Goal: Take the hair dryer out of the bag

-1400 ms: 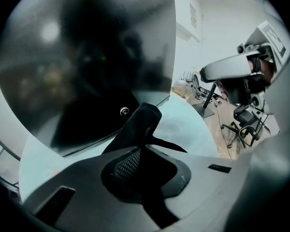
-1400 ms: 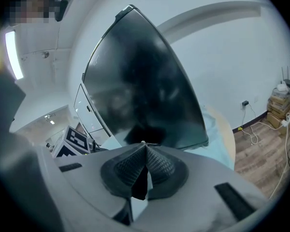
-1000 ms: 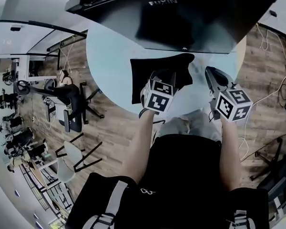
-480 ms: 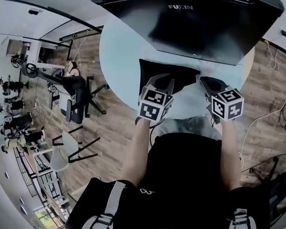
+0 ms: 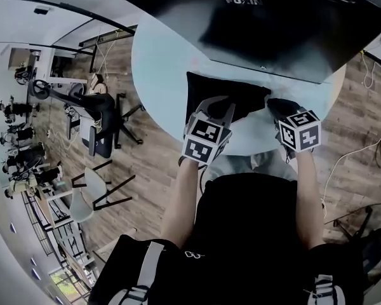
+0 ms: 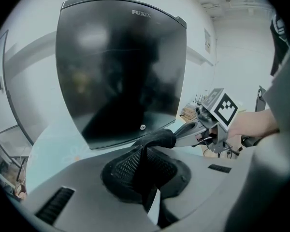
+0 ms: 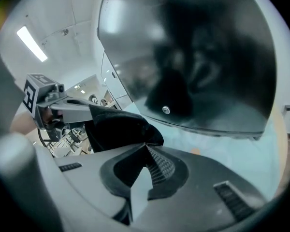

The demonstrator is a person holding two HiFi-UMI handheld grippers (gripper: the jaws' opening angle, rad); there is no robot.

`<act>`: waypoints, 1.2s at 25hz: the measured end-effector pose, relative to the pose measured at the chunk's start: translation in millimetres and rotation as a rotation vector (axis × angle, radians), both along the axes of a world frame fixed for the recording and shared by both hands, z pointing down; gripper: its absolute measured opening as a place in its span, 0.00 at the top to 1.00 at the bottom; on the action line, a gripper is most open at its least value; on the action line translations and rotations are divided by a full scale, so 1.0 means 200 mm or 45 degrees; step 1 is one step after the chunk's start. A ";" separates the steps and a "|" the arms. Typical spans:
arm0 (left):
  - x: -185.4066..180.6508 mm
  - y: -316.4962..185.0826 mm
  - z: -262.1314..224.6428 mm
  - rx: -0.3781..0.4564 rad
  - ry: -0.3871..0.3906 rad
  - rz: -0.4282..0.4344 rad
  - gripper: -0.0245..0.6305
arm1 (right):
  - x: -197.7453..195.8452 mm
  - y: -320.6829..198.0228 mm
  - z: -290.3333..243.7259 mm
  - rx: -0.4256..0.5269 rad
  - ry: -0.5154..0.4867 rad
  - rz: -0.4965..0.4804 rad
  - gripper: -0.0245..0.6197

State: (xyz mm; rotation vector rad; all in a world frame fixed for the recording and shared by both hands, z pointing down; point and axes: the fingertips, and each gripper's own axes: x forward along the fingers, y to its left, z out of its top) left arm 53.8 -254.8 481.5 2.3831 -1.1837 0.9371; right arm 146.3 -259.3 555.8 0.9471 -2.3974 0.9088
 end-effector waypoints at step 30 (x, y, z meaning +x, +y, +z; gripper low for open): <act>-0.10 0.10 0.11 -0.132 0.013 0.015 0.94 | -0.14 -0.02 0.16 -0.559 -0.544 0.172 0.70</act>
